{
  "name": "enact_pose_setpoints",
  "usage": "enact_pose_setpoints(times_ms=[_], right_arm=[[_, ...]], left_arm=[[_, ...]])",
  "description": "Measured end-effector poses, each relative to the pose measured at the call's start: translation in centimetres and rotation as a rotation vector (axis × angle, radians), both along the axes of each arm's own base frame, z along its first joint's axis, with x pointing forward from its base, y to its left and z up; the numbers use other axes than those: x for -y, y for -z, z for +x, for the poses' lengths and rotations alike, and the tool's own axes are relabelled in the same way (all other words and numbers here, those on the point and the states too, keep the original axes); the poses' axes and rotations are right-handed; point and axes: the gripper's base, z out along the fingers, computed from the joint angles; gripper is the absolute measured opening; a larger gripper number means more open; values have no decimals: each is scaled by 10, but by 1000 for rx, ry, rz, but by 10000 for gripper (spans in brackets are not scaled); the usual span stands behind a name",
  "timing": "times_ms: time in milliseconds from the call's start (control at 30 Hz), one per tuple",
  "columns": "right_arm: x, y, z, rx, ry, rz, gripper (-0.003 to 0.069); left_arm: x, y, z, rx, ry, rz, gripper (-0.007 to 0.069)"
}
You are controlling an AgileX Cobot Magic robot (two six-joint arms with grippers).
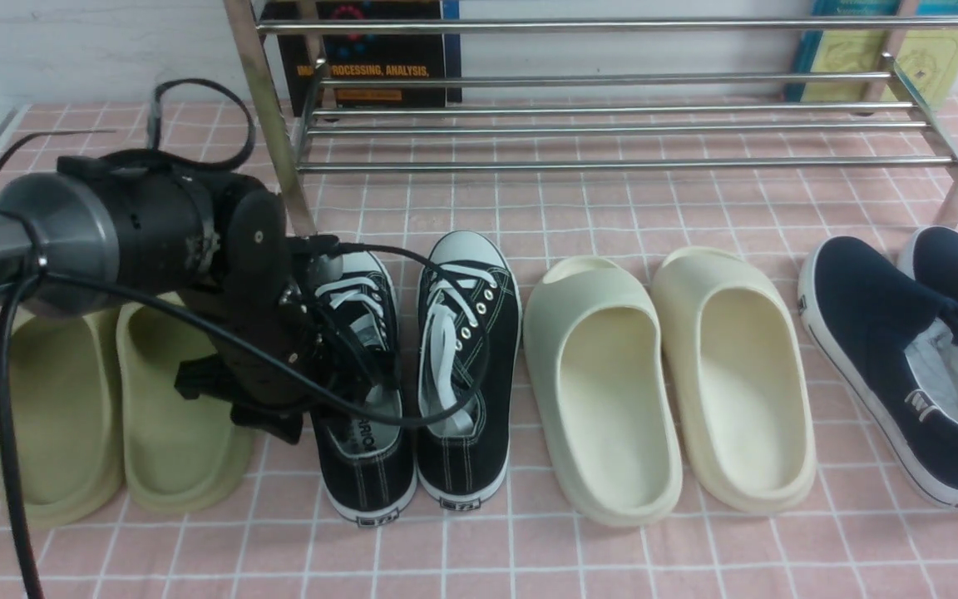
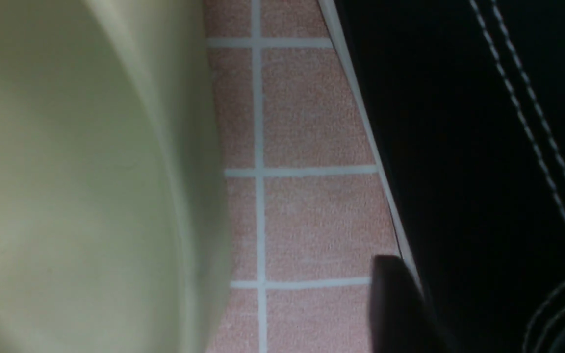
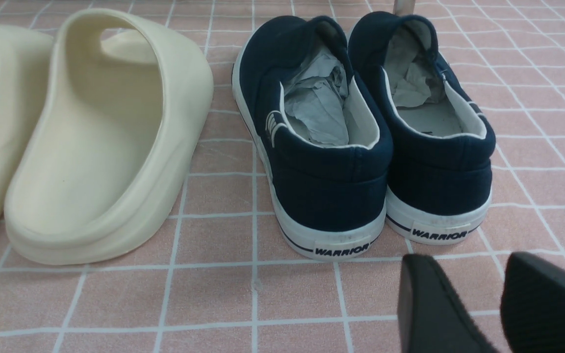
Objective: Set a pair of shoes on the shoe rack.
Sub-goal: Use the left arm to grab the shoe closest to it, then use the left arm to put a shoe into the shoe rack
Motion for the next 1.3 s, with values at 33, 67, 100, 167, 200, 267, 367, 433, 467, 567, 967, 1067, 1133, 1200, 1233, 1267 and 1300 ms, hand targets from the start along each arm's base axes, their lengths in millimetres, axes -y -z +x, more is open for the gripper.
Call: enact_pose_setpoints(times_ms=[33,67,100,167,200,267,367,433,467,567,967,1067,1133,1200,1233,1267,1300], right_arm=[[0,0,0,0,0,0,239],[0,0,0,0,0,0,239],[0,0,0,0,0,0,239],[0,0,0,0,0,-1,239],[0,0,0,0,0,-1,239],[0,0,0,0,0,-1,239],[0,0,0,0,0,-1,239],[0,0,0,0,0,-1,239],[0,0,0,0,0,-1,239],[0,0,0,0,0,-1,239],[0,0,0,0,0,-1,239],[0,0,0,0,0,-1,239],[0,0,0,0,0,-1,239],[0,0,0,0,0,-1,239],[0,0,0,0,0,-1,239],[0,0,0,0,0,-1,239],[0,0,0,0,0,-1,239]], left_arm=[[0,0,0,0,-1,-1,192],[0,0,0,-1,-1,-2,129],[0,-1,0,0,-1,-2,86],[-1,-5,-2,4,1,-1,30],[-2,-9,-3,11,3,0,19],[-5,-29,-11,39,5,-11,12],[-9,-53,-20,86,4,-30,12],[-16,-79,-23,144,-11,-58,12],[-20,-97,-22,190,-20,-78,12],[-26,-118,-15,250,-27,-103,12],[-14,-112,75,296,-64,-130,14],[-8,-106,101,337,-89,-145,15],[-4,-104,118,368,-101,-148,15],[-1,-102,134,397,-119,-148,15],[-1,-104,136,407,-124,-150,15],[1,-101,147,426,-137,-152,17],[1,-96,155,433,-149,-147,19]])
